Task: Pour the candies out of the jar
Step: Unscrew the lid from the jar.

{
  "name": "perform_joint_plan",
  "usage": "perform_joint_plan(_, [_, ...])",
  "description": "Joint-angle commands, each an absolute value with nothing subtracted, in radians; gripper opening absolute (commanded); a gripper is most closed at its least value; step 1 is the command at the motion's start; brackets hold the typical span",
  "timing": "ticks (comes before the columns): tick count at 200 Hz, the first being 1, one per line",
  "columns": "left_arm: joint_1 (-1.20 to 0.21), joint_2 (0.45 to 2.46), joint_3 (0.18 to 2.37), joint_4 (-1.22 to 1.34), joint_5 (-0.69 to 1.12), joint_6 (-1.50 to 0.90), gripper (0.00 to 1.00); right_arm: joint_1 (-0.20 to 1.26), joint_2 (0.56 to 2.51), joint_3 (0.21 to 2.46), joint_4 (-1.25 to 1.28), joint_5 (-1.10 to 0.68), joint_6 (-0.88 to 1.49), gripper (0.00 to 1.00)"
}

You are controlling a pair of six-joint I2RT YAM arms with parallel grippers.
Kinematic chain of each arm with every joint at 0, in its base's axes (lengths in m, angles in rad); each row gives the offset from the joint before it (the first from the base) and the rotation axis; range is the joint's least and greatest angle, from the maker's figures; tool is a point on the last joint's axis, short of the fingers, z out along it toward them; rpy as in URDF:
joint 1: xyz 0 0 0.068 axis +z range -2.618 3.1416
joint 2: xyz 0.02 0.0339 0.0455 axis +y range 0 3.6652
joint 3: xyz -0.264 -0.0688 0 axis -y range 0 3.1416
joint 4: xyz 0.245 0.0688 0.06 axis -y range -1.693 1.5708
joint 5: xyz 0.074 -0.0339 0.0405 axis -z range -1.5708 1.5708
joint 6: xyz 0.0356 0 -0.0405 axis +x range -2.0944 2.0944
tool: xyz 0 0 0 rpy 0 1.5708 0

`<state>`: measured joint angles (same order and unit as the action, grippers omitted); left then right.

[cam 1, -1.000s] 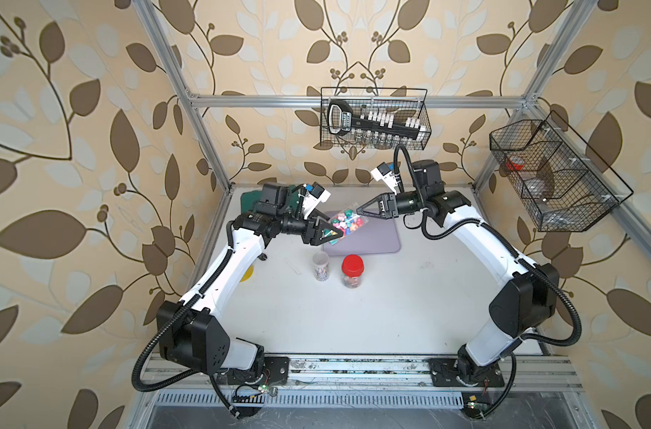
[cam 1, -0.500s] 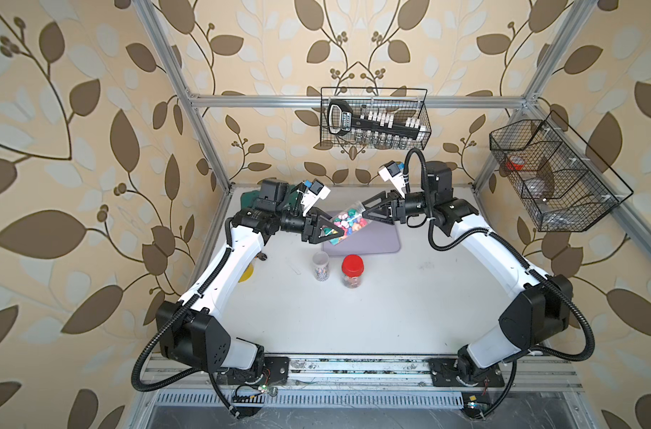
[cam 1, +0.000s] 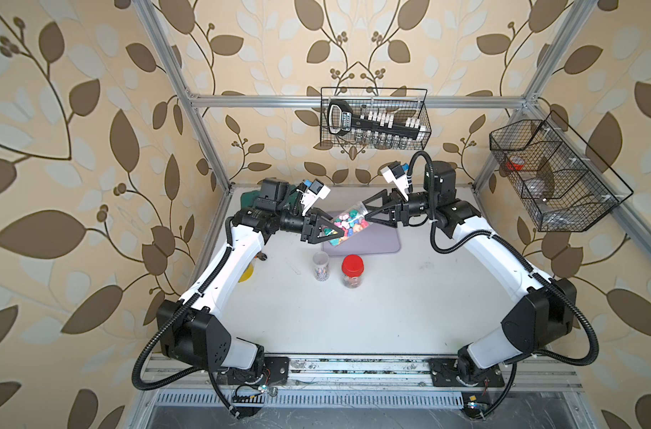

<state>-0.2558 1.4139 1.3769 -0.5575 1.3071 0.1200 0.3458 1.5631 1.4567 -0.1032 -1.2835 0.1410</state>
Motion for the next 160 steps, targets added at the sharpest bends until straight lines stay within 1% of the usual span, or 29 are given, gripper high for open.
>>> perform_joint_plan(1, [-0.267,1.402,1.466,-0.402,1.456,0.113,0.59,0.386,1.55,1.417,-0.143,-1.398,0.079,0.63])
perform_joint_plan(90, [-0.267,1.417,1.477,-0.428,1.518,0.12,0.59,0.385,1.525,1.396,-0.145,-1.401,0.028,0.67])
perform_joint_plan(137, [-0.267,1.422,1.478,-0.464,1.513,0.153,0.59,0.384,1.527,1.415,-0.146,-1.374,0.049,0.67])
perform_joint_plan(160, [-0.267,1.424,1.475,-0.482,1.493,0.17,0.59,0.375,1.524,1.426,-0.145,-1.343,0.099,0.67])
